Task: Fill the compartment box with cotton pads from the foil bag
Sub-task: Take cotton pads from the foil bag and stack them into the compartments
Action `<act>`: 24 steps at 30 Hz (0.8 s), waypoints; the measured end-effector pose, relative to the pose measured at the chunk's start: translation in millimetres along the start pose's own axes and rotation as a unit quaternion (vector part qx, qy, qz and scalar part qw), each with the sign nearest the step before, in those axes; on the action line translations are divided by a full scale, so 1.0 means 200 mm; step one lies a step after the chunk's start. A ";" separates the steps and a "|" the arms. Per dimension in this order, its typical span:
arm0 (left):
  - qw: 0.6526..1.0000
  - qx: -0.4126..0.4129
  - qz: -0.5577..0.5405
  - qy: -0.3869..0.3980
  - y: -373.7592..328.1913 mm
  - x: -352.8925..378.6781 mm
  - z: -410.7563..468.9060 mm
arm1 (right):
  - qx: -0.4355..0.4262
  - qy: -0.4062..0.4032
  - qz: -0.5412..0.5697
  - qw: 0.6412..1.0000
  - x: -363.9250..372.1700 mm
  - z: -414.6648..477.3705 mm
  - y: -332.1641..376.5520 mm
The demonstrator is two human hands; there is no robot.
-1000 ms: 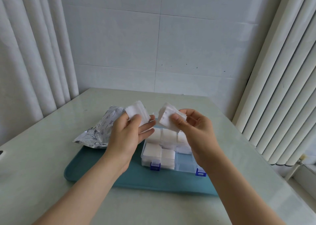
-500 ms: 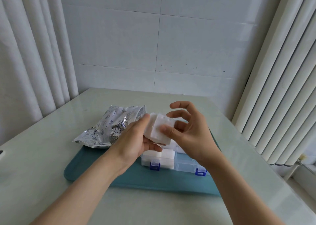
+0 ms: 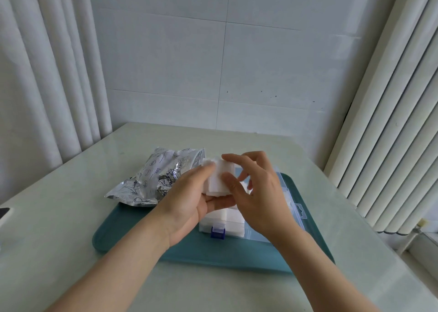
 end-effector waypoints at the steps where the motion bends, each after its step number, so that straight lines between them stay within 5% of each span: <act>1: 1.000 -0.004 -0.014 -0.008 0.00 0.00 0.00 | -0.009 0.012 -0.025 1.000 0.01 0.00 -0.01; 11: 0.997 0.031 0.030 -0.057 0.02 -0.01 0.01 | -0.154 0.034 -0.142 0.977 0.02 -0.04 0.06; 24: 0.999 0.003 0.005 0.047 0.01 0.02 0.01 | -0.130 0.013 -0.045 0.990 -0.01 -0.04 0.06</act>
Point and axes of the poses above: each hand's wrist, its own z-axis towards the middle knuckle, its own x-axis out of the palm, y = z × x, the point moved 3 cm from there along z, towards the middle knuckle, and after that the axes turned 11 degrees about x, right-handed, at the moved point
